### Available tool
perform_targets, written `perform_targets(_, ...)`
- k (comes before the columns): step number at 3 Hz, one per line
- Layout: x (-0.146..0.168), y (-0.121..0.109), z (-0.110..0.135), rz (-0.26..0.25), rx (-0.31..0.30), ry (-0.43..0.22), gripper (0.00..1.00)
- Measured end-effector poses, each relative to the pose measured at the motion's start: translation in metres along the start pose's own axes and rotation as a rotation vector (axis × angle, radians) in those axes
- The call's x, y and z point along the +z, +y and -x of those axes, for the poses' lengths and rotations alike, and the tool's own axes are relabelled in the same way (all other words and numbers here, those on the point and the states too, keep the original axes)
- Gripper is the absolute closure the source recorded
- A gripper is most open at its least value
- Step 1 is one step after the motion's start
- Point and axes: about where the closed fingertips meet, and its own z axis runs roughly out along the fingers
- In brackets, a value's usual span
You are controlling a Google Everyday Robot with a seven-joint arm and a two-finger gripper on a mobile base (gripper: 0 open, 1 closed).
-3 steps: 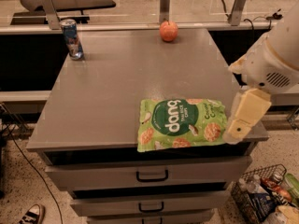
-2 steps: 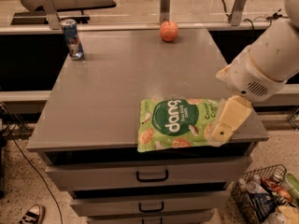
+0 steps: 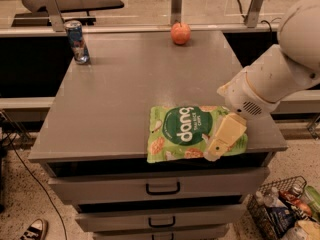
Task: Move green rice chip bag near redbull can
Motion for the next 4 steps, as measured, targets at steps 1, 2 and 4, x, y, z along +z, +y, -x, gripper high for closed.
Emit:
perform_targets(1, 0.012, -0.004, -0.001, -0.016, 0.009, -0.014, 0.15)
perform_targets(2, 0.01, -0.014, -0.002, -0.05, 0.013, -0.023, 0.39)
perform_targets(4, -0.015, -0.036, 0.004, -0.129, -0.002, -0.035, 0.85)
